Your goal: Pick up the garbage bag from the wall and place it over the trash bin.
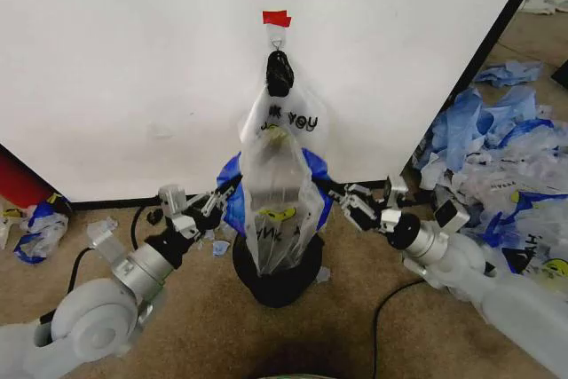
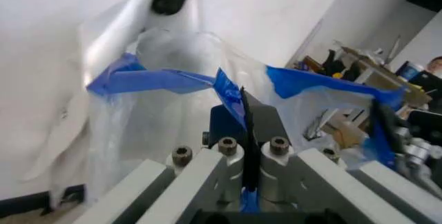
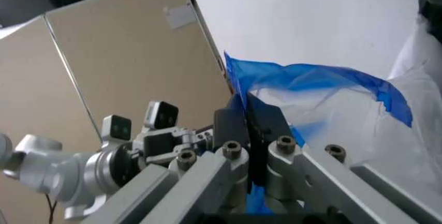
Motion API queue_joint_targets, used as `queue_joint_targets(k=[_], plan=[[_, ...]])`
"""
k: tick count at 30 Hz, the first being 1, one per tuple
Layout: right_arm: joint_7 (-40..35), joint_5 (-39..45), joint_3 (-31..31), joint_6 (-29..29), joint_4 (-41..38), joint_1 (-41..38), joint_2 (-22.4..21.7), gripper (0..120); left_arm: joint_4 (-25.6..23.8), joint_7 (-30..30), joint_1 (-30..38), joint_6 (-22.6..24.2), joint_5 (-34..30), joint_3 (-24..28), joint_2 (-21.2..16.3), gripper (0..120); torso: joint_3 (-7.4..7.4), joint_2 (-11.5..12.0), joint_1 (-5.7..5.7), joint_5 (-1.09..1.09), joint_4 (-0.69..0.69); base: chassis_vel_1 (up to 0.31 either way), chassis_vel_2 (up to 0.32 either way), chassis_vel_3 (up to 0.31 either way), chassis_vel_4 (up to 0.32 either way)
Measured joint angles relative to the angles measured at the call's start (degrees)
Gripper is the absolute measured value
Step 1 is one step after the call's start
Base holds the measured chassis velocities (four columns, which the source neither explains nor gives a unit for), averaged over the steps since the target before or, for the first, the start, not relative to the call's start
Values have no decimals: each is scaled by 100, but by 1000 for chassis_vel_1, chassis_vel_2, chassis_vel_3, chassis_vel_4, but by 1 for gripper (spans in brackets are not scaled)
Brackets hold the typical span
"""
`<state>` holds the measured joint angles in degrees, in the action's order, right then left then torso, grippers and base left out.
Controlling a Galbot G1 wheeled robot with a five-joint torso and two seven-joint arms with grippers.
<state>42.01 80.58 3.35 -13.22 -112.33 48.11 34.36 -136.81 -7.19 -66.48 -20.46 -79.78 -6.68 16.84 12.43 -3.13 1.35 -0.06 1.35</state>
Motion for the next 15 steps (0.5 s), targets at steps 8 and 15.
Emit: queue_joint_targets(k=[8,15], plan=[[-204,445,-173,53,-406,-154,-250,0,-632,-702,272,-40,-300,-339,-350,0,0,0,0,-1,0,0,0,0,0],[-630,1100,-365,134,-893,-137,-422,0,-676,-1383,295,43,-700,-718,-558,0,0,0,0,-3,0,0,0,0,0]])
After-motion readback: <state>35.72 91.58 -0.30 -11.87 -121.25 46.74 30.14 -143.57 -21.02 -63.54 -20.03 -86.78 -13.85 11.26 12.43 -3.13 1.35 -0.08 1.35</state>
